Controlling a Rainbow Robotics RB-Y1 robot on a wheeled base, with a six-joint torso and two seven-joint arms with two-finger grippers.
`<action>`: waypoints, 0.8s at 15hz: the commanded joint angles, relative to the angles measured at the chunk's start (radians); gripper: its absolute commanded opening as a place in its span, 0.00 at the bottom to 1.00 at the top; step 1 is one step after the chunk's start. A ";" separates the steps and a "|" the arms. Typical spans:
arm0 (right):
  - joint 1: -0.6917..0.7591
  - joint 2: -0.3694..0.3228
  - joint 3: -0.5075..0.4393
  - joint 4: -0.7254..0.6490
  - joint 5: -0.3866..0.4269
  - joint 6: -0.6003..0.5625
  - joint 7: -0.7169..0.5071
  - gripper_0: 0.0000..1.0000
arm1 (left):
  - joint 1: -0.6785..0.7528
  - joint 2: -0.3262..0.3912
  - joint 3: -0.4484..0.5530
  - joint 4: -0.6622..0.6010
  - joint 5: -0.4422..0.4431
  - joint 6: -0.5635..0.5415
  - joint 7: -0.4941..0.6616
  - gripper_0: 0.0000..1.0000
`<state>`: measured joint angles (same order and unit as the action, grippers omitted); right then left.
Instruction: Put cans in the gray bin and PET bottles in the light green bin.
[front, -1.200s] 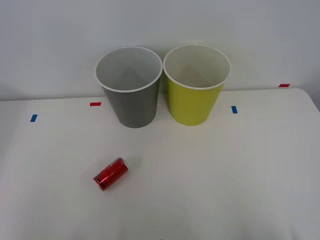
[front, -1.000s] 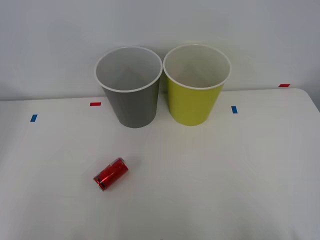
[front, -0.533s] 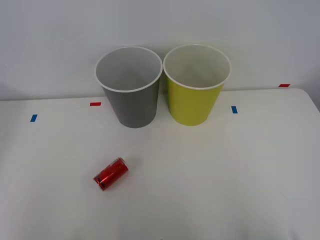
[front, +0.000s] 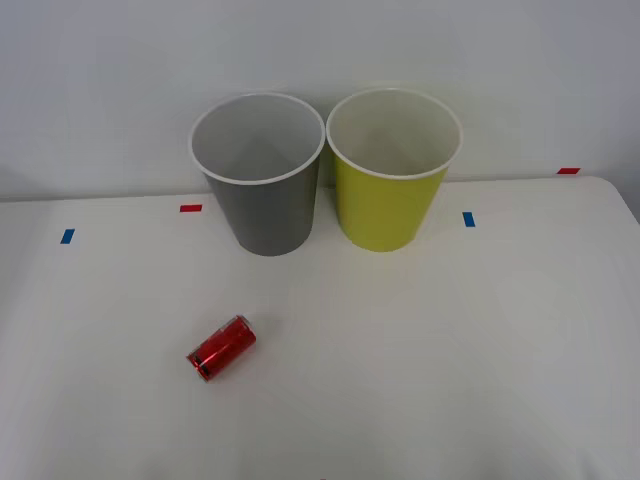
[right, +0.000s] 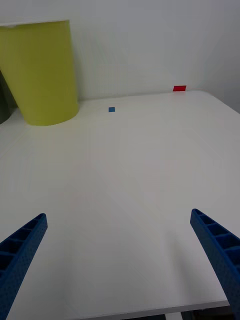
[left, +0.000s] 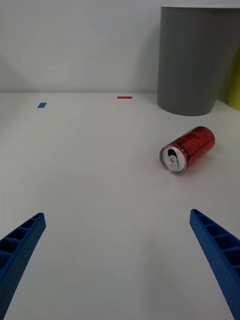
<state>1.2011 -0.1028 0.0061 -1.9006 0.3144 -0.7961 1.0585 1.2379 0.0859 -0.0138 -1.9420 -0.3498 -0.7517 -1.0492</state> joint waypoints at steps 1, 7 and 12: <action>0.000 0.000 0.000 0.000 0.000 0.000 0.000 1.00 | 0.000 0.000 0.000 0.000 0.000 0.000 0.000 1.00; 0.000 0.000 0.000 0.000 0.000 0.000 0.000 1.00 | 0.000 0.000 0.000 0.000 0.000 0.000 0.000 1.00; 0.000 0.000 0.000 0.000 0.000 0.000 0.000 1.00 | -0.043 0.015 0.012 0.048 -0.002 -0.009 0.000 1.00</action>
<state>1.2012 -0.1028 0.0061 -1.9005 0.3144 -0.7961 1.0585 1.1988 0.0933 -0.0089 -1.8941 -0.3532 -0.7539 -1.0479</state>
